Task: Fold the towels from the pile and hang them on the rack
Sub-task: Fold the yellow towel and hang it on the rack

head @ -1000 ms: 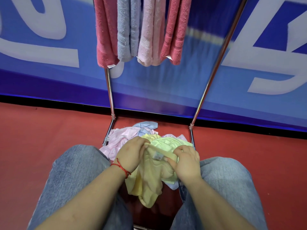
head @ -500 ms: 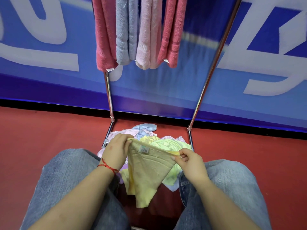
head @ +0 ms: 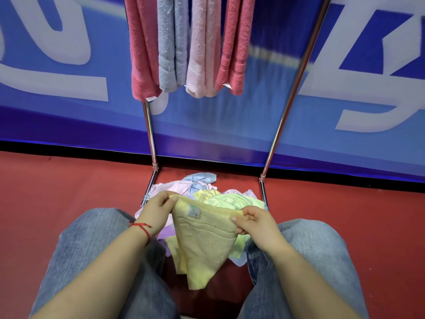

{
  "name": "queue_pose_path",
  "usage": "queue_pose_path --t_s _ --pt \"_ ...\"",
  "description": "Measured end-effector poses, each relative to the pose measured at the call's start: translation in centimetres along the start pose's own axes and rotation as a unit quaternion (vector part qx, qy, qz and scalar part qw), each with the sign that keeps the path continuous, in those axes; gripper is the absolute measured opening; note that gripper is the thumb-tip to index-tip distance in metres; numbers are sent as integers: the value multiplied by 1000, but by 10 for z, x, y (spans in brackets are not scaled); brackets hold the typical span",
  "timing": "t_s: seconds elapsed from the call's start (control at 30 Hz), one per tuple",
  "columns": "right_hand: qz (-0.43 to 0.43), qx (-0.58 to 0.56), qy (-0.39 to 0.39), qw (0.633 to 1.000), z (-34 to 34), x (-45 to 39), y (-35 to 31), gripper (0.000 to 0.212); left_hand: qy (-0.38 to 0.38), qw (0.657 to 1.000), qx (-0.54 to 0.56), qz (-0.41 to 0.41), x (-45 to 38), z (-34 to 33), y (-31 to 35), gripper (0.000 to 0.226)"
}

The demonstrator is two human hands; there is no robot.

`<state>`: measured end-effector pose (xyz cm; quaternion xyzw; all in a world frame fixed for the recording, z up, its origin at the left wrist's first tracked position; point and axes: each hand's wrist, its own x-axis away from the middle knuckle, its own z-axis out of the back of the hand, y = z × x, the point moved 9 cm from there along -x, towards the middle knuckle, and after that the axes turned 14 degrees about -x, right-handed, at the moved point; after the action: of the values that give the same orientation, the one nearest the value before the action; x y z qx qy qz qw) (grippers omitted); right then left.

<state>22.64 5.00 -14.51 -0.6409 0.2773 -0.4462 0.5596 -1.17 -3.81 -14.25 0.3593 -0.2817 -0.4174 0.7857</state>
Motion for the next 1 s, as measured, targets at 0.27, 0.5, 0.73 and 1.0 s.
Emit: queue_pose_path --t_s 0.27,0.5,0.73,1.0 --pt "51 -13 58 997 9 -19 -38 16 -18 999 -28 -34 -19 9 32 11" --pt "186 63 102 975 20 -30 -153 18 81 982 -127 -113 -38 63 120 13" --pt "369 38 128 920 20 12 -290 24 282 926 -72 -241 -12 158 244 17" --pt "436 -86 89 891 23 59 -350 14 340 874 -8 -346 31 203 297 14"
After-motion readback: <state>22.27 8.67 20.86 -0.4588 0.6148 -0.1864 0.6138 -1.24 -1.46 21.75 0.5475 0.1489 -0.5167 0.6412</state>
